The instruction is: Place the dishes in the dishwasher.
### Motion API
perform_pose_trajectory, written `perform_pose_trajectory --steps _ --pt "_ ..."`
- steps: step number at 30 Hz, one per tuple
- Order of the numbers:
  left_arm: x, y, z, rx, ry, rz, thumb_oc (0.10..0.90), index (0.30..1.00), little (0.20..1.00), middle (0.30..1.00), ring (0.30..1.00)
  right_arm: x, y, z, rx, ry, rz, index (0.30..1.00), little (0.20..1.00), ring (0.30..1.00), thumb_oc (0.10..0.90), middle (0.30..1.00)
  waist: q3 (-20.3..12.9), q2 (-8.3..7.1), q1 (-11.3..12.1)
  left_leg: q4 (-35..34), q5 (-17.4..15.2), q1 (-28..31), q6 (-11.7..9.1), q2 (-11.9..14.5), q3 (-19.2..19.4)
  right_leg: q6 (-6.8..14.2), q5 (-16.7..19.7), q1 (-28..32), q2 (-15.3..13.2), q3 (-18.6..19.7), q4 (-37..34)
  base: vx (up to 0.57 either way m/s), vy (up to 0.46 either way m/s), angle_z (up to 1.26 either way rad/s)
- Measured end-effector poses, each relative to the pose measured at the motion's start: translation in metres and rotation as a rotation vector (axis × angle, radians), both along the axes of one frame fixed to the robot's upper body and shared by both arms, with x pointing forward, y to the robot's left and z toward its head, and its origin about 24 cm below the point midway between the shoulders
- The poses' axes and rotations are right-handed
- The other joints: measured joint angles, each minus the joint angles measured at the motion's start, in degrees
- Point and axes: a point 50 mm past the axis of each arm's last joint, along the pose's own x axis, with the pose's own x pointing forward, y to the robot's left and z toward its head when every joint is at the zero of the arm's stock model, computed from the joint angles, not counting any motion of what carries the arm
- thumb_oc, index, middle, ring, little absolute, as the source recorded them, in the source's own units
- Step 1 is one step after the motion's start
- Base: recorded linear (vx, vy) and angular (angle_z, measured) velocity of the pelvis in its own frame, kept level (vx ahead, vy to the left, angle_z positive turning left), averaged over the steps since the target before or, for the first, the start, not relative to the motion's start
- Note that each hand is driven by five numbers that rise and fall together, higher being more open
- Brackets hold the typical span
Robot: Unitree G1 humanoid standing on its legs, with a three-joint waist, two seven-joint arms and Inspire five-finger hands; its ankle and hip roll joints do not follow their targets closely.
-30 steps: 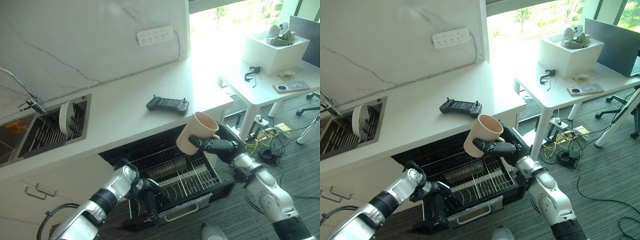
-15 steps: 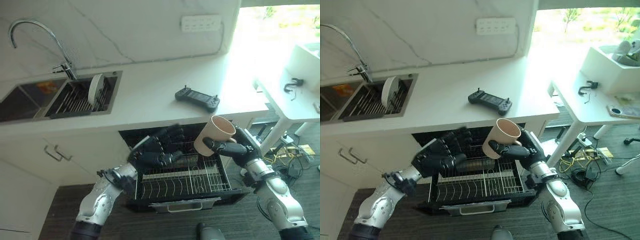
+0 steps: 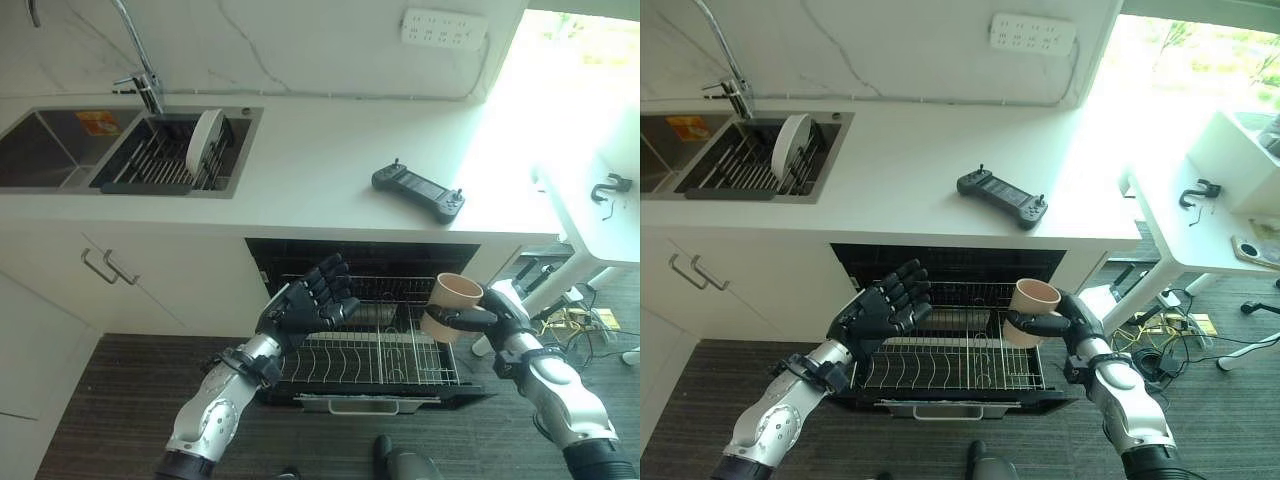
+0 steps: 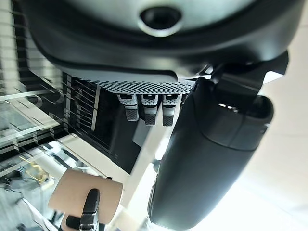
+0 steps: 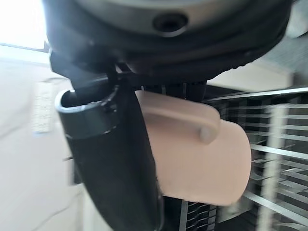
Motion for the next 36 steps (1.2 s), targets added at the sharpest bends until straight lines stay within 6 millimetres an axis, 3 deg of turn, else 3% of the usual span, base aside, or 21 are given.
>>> perform_pose_trajectory --steps 1,3,6,7,9,11,15,18,23,32,36 --pt "0.001 0.001 0.001 0.012 -0.002 0.005 0.8 0.9 0.9 0.9 0.9 0.004 0.001 0.003 -0.014 -0.002 0.004 0.3 0.3 0.3 0.4 0.3 0.95 0.3 0.01 0.62 0.02 -1.32 0.0 0.02 0.0 -0.01 0.47 -1.11 -0.02 0.1 0.02 -0.4 -0.059 -0.01" --pt "0.017 -0.002 0.021 0.077 -0.072 -0.038 0.8 0.9 0.9 0.9 0.9 0.033 -0.002 0.035 -0.096 -0.078 0.032 0.3 0.3 0.3 0.4 0.3 6.0 1.28 -0.07 3.51 0.66 -7.8 0.32 -0.06 -0.54 -0.23 3.45 -5.72 -0.16 0.17 -0.72 -0.4 -0.014 -0.01" --pt "0.037 -0.009 0.046 0.103 -0.158 -0.064 0.8 0.9 0.9 0.9 0.9 0.068 -0.003 0.077 -0.121 -0.193 -0.022 0.3 0.3 0.3 0.4 0.3 13.06 2.18 0.07 4.56 2.4 -12.42 0.92 -0.31 -0.54 -0.52 6.82 -9.01 -0.32 0.34 -2.64 -0.14 -0.008 0.0" --pt "0.041 -0.01 0.053 0.088 -0.171 -0.058 0.8 0.9 0.9 0.9 0.9 0.076 -0.003 0.087 -0.124 -0.216 -0.032 0.3 0.3 0.3 0.4 0.3 15.72 2.75 0.17 4.53 2.87 -12.65 0.91 -0.35 -0.5 -0.59 7.22 -9.11 -0.31 0.39 -3.0 -0.1 -0.025 -0.01" --pt "0.042 -0.009 0.055 0.089 -0.176 -0.052 0.8 0.9 0.9 0.9 0.9 0.08 -0.001 0.093 -0.146 -0.224 -0.023 0.3 0.3 0.3 0.4 0.3 17.65 3.48 0.35 3.96 3.19 -12.72 0.84 -0.36 -0.51 -0.57 7.31 -9.31 -0.23 0.46 -3.76 -0.11 -0.018 -0.01" --pt "0.041 -0.005 0.054 0.106 -0.171 -0.046 0.8 0.9 0.9 0.9 0.9 0.081 -0.004 0.089 -0.172 -0.191 -0.02 0.3 0.3 0.3 0.4 0.3 17.97 3.87 0.48 1.99 4.19 -12.74 0.8 -0.35 -0.54 -1.21 8.33 -9.48 0.13 0.23 -4.74 -0.12 -0.015 0.01" --pt "0.046 -0.008 0.065 0.066 -0.205 -0.056 0.8 0.9 0.9 0.9 0.9 0.086 -0.023 0.101 -0.202 -0.188 -0.078 0.3 0.3 0.3 0.4 0.3 17.98 3.89 0.81 0.86 4.96 -12.77 0.66 -0.5 -0.4 -1.27 9.02 -9.51 0.17 0.09 -5.9 -0.06 -0.006 0.0" --pt "0.051 -0.01 0.076 0.059 -0.249 -0.058 0.8 0.9 0.9 0.9 0.9 0.093 -0.032 0.125 -0.259 -0.222 -0.093 0.3 0.3 0.3 0.4 0.3 17.96 3.92 0.86 0.46 4.97 -12.53 0.66 -0.73 -0.36 -1.24 9.08 -9.47 0.07 0.18 -5.99 0.0 0.0 0.0" --pt "0.051 -0.01 0.077 0.025 -0.246 -0.06 0.8 0.9 0.9 0.9 0.9 0.103 -0.037 0.154 -0.285 -0.272 -0.117 0.3 0.3 0.3 0.4 0.3 17.95 3.93 1.26 0.32 5.0 -12.11 0.71 -0.94 -0.34 -1.24 9.1 -9.17 -0.13 0.23 -5.8 -0.01 0.001 0.0" --pt "0.049 -0.011 0.073 0.034 -0.236 -0.07 0.8 0.9 0.9 0.9 0.9 0.113 -0.042 0.16 -0.376 -0.198 -0.116 0.3 0.3 0.3 0.4 0.3 17.85 4.11 2.17 0.08 5.61 -11.53 1.08 -1.59 -0.55 -1.11 9.19 -8.48 -0.93 -0.07 -5.77 0.01 0.0 0.02" --pt "0.048 -0.016 0.069 0.039 -0.225 -0.094 0.8 0.9 0.9 0.9 0.9 0.114 -0.042 0.152 -0.393 -0.144 -0.104 0.3 0.3 0.3 0.4 0.3 17.76 4.28 2.59 -0.22 5.79 -11.59 1.29 -2.02 -0.54 -1.0 9.19 -8.65 -1.33 -0.06 -5.77 0.01 0.006 0.0"
